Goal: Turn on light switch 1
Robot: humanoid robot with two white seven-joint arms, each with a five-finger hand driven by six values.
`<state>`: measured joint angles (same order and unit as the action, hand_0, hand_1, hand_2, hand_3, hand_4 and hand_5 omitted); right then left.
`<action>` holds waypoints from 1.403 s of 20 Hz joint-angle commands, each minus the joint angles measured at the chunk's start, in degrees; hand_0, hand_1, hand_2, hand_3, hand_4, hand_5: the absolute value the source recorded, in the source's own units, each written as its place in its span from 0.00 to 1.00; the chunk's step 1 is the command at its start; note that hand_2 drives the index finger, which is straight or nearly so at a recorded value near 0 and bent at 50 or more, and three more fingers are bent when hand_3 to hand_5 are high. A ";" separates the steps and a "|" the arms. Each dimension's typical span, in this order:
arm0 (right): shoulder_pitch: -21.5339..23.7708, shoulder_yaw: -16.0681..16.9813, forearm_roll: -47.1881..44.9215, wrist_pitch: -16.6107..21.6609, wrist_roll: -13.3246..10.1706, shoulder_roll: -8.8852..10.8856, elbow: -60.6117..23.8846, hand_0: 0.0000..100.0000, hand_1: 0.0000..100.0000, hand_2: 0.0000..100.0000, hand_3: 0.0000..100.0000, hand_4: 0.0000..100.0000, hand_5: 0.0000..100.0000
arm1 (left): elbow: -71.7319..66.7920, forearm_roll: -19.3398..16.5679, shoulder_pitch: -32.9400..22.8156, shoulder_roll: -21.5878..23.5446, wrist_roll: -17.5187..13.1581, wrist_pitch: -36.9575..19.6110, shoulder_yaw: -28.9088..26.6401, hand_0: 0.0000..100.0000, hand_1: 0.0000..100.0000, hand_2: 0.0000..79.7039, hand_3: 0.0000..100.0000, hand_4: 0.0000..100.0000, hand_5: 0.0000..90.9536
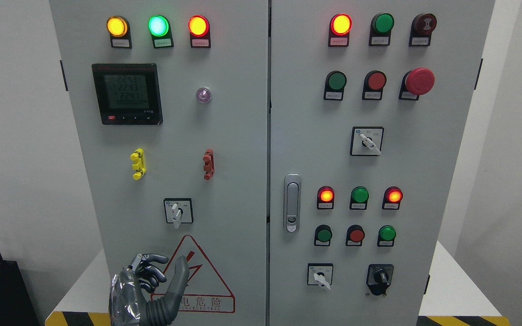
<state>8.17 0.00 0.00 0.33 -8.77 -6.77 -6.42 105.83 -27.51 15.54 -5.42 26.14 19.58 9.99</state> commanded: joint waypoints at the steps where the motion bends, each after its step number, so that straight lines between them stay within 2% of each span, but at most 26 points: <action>1: 0.00 -0.62 -0.35 0.02 -0.02 0.00 0.00 0.12 0.39 0.00 0.00 0.00 0.00 | -1.41 3.24 3.35 -0.47 1.37 1.78 3.72 0.19 0.52 0.68 0.87 0.87 0.87; 6: 0.00 -0.62 -0.35 0.02 -0.02 0.00 0.00 0.12 0.39 0.00 0.00 0.00 0.00 | -2.47 4.04 4.84 -0.64 3.74 3.53 3.72 0.19 0.54 0.67 0.88 0.87 0.88; 14: 0.00 -0.62 -0.35 0.02 -0.02 0.00 0.00 0.12 0.39 0.00 0.00 0.00 0.00 | -4.84 5.36 7.83 -0.91 5.76 5.55 2.94 0.18 0.56 0.66 0.88 0.87 0.88; 18: 0.00 -0.62 -0.35 0.02 -0.02 0.00 0.00 0.12 0.39 0.00 0.00 0.00 0.00 | -4.93 5.79 7.92 -0.99 5.85 7.05 1.62 0.19 0.57 0.65 0.88 0.86 0.88; 23: 0.00 -0.62 -0.35 0.02 -0.02 0.00 0.00 0.12 0.39 0.00 0.00 0.00 0.00 | -6.25 9.31 8.89 -0.99 5.85 6.88 0.82 0.19 0.56 0.64 0.88 0.86 0.88; 28: 0.00 -0.62 -0.35 0.02 -0.02 0.00 0.00 0.12 0.39 0.00 0.00 0.00 0.00 | -6.16 9.58 9.94 -0.99 5.85 6.44 -0.49 0.19 0.56 0.63 0.88 0.86 0.86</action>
<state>8.17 0.00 0.00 0.34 -8.77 -6.77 -6.41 100.92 -19.10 24.29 -6.27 31.98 26.67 11.26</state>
